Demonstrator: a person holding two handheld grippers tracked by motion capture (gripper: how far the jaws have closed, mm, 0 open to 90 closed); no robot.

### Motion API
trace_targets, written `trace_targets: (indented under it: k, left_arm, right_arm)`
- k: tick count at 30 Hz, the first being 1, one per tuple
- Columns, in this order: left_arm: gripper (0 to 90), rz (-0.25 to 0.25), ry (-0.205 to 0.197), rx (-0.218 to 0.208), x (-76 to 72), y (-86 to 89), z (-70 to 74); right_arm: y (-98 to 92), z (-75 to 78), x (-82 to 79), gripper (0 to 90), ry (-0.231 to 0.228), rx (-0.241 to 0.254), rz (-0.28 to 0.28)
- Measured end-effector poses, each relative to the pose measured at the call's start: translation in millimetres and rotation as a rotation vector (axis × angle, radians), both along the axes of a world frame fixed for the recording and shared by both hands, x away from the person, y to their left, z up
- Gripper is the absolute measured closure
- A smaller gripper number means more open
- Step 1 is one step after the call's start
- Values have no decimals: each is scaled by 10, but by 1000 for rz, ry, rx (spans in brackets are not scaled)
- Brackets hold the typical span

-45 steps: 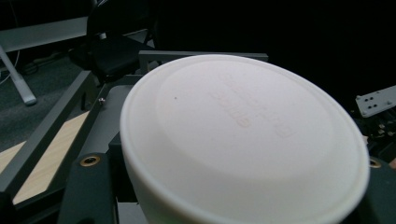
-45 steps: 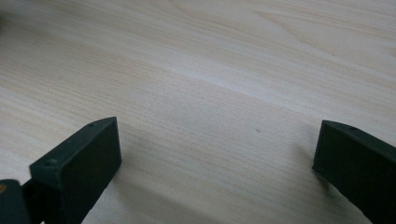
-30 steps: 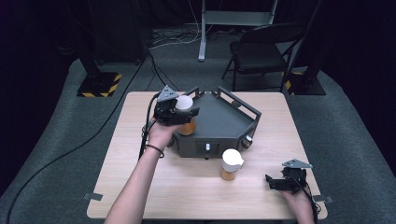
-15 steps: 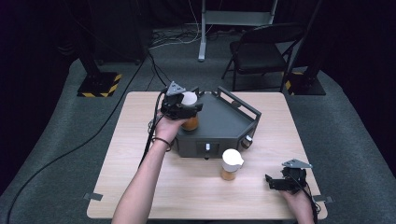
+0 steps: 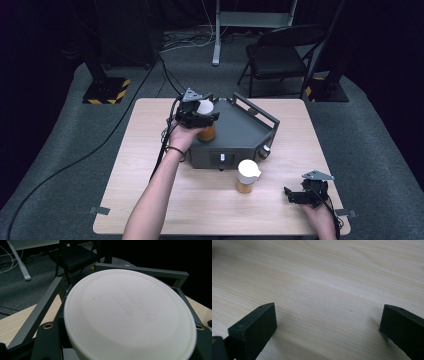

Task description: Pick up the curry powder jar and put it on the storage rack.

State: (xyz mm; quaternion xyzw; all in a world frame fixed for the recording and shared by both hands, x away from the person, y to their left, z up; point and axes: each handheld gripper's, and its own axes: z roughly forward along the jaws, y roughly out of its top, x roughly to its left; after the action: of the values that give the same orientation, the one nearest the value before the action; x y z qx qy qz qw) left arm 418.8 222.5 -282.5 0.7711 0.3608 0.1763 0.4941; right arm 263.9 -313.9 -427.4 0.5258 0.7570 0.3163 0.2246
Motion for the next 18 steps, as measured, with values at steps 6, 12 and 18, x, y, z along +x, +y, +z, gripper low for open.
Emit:
trace_targets:
  k: [6,12,18]
  left_arm:
    - [245,-13,23,-14,4,110,49]
    - [154,-1,4,-43,-152,288,65]
    - [56,12,-19,-41,-340,417,36]
  right_arm:
    - [-3,-1,0,0,0,0,1]
    - [-4,-1,0,0,0,0,2]
    - [-4,-1,0,0,0,0,2]
